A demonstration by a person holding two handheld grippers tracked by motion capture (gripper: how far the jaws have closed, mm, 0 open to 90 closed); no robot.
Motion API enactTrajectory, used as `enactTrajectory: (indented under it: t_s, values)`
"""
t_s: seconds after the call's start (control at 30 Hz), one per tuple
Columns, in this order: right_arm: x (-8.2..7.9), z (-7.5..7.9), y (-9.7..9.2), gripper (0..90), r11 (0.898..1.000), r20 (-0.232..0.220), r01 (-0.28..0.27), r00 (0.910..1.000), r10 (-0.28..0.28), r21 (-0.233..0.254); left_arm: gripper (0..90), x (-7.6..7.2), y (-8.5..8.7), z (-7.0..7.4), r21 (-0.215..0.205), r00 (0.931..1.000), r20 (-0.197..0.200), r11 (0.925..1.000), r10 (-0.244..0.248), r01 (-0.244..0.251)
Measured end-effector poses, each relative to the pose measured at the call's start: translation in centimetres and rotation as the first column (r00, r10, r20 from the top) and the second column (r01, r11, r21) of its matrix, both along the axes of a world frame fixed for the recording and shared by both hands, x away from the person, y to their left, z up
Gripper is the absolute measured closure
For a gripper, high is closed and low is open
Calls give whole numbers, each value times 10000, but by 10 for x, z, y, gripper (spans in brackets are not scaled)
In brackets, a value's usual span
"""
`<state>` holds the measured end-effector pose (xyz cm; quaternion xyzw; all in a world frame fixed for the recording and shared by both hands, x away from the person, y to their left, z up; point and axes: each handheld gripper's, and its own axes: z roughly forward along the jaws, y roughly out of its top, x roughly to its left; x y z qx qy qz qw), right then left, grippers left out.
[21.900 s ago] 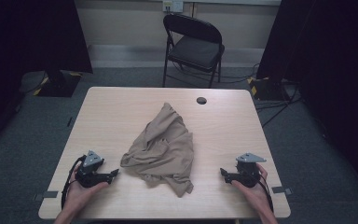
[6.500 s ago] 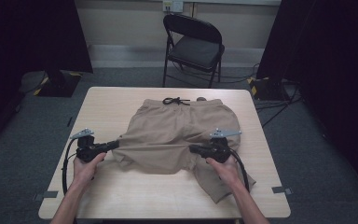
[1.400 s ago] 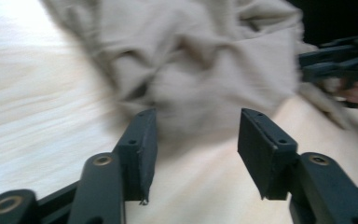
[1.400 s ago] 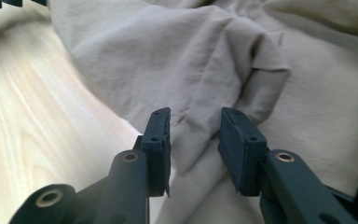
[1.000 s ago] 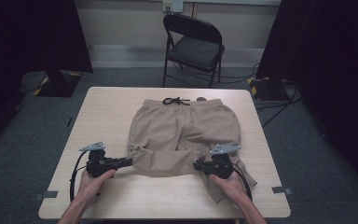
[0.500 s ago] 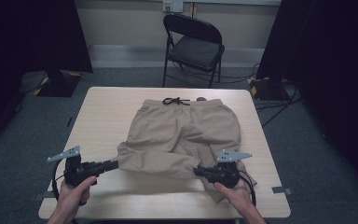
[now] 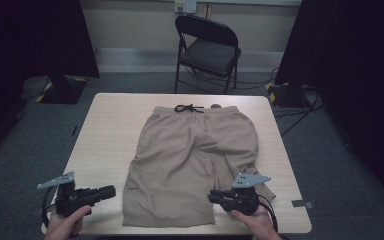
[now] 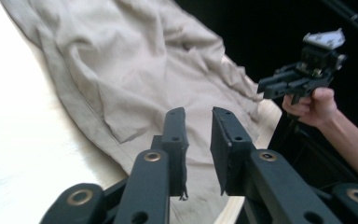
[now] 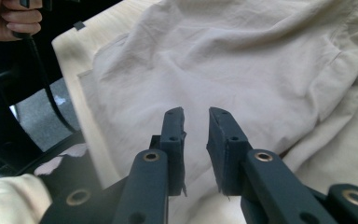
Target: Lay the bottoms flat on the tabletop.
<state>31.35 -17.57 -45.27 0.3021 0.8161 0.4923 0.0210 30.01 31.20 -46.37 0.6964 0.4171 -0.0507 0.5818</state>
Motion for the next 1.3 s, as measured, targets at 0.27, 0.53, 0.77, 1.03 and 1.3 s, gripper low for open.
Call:
enactTrajectory:
  t_s: [0.27,0.53,0.77,1.03,1.3]
  values:
    - [31,-37,31,746,9869,-522,-317,9984,237,-1582,681,46,-60,-26,1771,9928,-771,9787,-914,1038]
    - [16,-44,27,741,9907,-926,-438,9952,319,-1290,633,38,-62,-40,2570,9936,-862,9620,-726,926]
    - [-5,-44,46,743,9837,-1227,-1416,9842,1278,-1110,661,34,-47,-39,2867,9933,-666,9517,-943,1096]
    - [-6,-33,49,626,9865,-1040,-1388,9861,1296,-868,763,23,-23,-39,3343,9973,-172,9397,-708,725]
    - [5,-16,-9,556,9956,-583,595,9963,-638,-725,785,22,-15,-37,3631,9996,-72,9314,-269,277]
